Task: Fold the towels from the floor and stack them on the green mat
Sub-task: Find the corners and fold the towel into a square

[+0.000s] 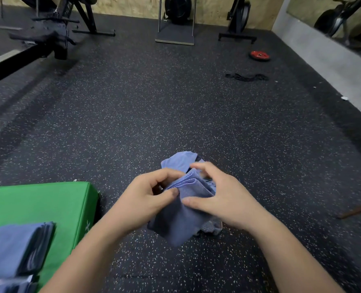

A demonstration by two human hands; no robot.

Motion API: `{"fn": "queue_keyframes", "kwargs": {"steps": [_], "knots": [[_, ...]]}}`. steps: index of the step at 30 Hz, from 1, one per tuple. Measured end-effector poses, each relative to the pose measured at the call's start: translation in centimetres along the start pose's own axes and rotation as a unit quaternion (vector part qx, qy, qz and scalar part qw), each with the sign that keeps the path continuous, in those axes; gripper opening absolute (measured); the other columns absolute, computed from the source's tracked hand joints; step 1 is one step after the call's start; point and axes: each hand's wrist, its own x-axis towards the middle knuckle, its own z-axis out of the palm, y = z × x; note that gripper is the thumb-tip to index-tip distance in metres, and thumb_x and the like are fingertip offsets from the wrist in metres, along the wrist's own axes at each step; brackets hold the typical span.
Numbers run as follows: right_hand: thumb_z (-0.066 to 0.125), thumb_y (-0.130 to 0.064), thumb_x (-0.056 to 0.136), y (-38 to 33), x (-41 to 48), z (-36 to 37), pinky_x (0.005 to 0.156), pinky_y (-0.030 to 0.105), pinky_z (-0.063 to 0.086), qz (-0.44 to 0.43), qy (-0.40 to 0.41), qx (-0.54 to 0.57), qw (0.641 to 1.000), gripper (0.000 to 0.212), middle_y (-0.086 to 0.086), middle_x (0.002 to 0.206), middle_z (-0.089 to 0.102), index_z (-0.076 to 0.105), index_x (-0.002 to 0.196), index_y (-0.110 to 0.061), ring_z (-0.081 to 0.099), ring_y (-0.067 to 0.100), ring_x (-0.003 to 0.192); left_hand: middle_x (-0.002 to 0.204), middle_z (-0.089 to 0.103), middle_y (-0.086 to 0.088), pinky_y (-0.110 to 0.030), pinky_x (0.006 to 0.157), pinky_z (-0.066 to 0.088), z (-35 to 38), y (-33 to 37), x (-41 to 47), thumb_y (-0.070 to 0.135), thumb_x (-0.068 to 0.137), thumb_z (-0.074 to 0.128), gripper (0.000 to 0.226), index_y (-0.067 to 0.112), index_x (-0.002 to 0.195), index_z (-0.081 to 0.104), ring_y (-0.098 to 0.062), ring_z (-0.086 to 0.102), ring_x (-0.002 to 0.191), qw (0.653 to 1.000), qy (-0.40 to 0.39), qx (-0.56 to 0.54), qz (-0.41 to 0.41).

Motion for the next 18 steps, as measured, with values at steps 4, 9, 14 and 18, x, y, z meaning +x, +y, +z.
{"fn": "queue_keyframes", "kwargs": {"steps": [4, 9, 14, 18], "knots": [[0.084, -0.031, 0.091, 1.0, 0.2, -0.2, 0.073, 0.027, 0.049, -0.045, 0.01, 0.066, 0.997, 0.015, -0.009, 0.088, 0.074, 0.073, 0.101, -0.027, 0.062, 0.0, 0.078, 0.109, 0.077, -0.009, -0.049, 0.095, 0.055, -0.9, -0.2, 0.2, 0.022, 0.097, 0.075, 0.036, 0.03, 0.132, 0.072, -0.033, 0.07, 0.099, 1.0, 0.029, -0.01, -0.001], [0.076, -0.04, 0.099, 0.6, 0.5, -0.4, 0.079, 0.048, 0.054, -0.063, 0.078, 0.079, 0.992, 0.019, -0.001, 0.09, 0.071, 0.068, 0.099, -0.022, 0.066, 0.022, 0.086, 0.09, 0.072, 0.004, -0.039, 0.073, 0.056, -2.6, -0.8, -0.1, 0.029, 0.08, 0.093, 0.044, 0.039, 0.115, 0.069, -0.015, 0.063, 0.074, 0.987, -0.055, 0.121, -0.085], [0.066, -0.042, 0.104, 0.1, 1.0, 0.0, 0.078, 0.043, 0.054, -0.065, 0.146, 0.095, 0.983, 0.015, -0.006, 0.086, 0.071, 0.065, 0.1, -0.028, 0.066, 0.02, 0.081, 0.079, 0.058, -0.001, -0.036, 0.072, 0.036, -4.1, -1.1, -0.1, 0.024, 0.082, 0.083, 0.027, 0.009, 0.086, 0.06, -0.015, 0.05, 0.076, 0.994, 0.052, -0.041, -0.087], [0.062, -0.047, 0.105, -1.2, 2.0, 1.7, 0.076, 0.043, 0.051, -0.05, 0.195, 0.106, 0.974, 0.025, 0.004, 0.081, 0.067, 0.06, 0.101, -0.023, 0.061, 0.026, 0.077, 0.098, 0.068, -0.01, -0.035, 0.071, 0.045, -3.5, 0.2, 0.1, 0.023, 0.096, 0.073, 0.014, 0.015, 0.106, 0.066, -0.02, 0.059, 0.087, 0.941, 0.135, -0.291, -0.109]]}}
